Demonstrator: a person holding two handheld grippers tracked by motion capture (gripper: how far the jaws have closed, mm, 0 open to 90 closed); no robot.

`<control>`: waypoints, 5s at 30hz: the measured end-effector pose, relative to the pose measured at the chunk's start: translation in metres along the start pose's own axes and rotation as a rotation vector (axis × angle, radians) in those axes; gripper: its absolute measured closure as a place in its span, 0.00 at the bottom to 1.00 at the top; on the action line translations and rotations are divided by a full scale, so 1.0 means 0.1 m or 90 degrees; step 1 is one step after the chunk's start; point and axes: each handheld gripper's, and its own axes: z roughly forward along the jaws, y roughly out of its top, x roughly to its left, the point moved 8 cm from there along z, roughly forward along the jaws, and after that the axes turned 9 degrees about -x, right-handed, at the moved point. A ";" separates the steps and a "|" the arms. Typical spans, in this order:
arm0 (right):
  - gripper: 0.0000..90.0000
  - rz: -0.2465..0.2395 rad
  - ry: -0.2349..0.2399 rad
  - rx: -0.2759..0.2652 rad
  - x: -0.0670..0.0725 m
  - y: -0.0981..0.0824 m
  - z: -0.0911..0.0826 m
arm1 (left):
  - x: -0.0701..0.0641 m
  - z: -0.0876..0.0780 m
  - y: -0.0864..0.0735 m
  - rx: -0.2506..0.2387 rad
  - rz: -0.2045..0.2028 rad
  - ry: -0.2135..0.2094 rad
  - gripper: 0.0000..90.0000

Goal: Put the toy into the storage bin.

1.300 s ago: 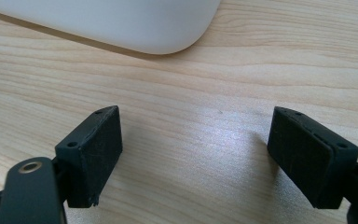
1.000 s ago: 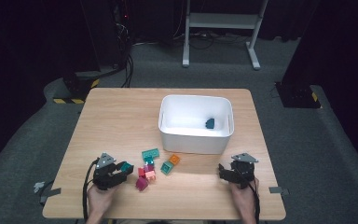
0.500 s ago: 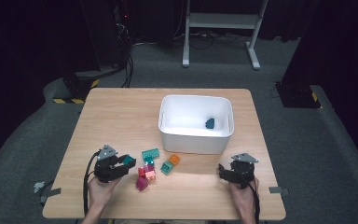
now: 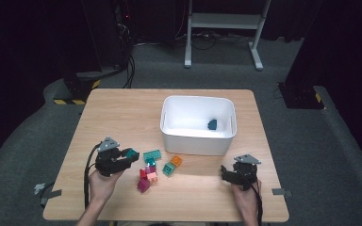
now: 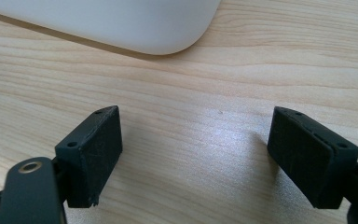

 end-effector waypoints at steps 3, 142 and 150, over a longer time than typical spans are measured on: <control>0.20 0.000 0.001 -0.001 0.00 0.00 0.00 | -0.01 0.00 0.08 -0.007 0.006 -0.002 0.64; 0.20 0.000 0.002 0.000 0.01 0.00 0.00 | -0.12 0.13 -0.07 0.024 0.010 -0.020 0.33; 0.20 -0.001 0.003 0.000 0.01 0.00 0.00 | -0.13 0.15 -0.39 0.055 0.003 -0.006 0.32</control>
